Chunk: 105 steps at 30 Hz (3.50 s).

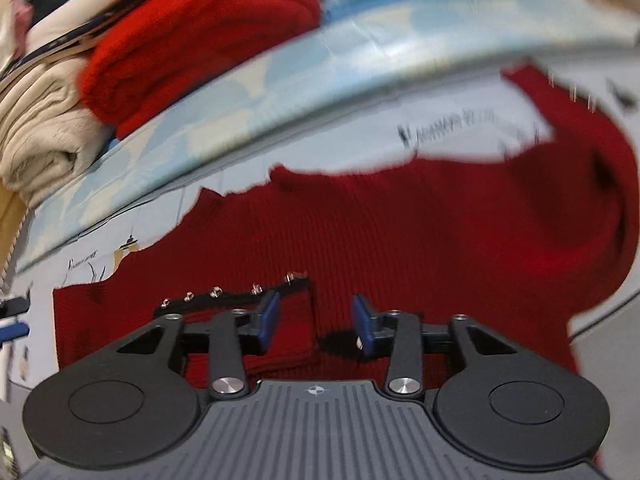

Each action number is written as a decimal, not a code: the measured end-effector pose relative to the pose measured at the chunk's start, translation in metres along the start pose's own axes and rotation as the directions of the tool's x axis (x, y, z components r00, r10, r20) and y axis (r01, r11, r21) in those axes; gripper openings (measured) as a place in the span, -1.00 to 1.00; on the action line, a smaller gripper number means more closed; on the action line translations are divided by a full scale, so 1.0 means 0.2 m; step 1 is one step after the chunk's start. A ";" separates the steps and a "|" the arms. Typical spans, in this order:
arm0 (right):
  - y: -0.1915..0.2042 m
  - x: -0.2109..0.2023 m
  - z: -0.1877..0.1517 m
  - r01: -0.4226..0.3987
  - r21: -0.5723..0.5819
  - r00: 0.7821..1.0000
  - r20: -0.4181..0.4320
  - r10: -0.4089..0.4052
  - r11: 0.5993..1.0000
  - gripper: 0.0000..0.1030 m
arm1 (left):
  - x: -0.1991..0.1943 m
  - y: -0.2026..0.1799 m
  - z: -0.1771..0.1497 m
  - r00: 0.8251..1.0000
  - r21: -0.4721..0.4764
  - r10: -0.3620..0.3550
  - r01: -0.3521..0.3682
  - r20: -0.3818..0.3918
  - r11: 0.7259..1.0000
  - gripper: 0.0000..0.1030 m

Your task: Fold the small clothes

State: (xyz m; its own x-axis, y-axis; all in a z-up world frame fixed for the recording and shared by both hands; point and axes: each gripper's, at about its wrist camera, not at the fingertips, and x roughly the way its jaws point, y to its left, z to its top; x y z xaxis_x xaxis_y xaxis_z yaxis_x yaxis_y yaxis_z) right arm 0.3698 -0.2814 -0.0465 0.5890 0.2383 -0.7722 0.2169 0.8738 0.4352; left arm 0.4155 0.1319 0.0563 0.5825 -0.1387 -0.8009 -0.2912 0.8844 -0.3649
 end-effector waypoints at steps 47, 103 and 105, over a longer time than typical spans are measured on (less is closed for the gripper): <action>-0.40 -0.07 0.26 0.123 0.252 0.987 0.067 -0.144 0.960 -0.58 | 0.49 -0.37 -0.45 0.967 0.446 0.152 -0.045 -0.207 0.894 -0.35; 0.31 -0.25 0.09 0.001 -0.455 1.000 0.016 0.007 0.890 -0.51 | 0.06 -0.28 -0.14 0.998 0.331 -0.009 0.030 -0.067 0.943 -0.14; 0.23 -0.38 0.14 0.028 -0.353 0.995 0.102 0.009 0.935 -0.39 | 0.06 -0.23 -0.10 0.998 0.286 -0.004 0.022 -0.062 0.958 -0.14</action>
State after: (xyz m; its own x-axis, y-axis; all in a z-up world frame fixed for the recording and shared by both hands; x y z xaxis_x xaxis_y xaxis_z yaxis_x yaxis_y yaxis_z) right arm 0.3571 -0.2708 0.0452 0.6669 0.2016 -0.7174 -0.0553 0.9735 0.2221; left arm 0.4208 0.0811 0.0540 0.5359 -0.1698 -0.8270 -0.0493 0.9716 -0.2314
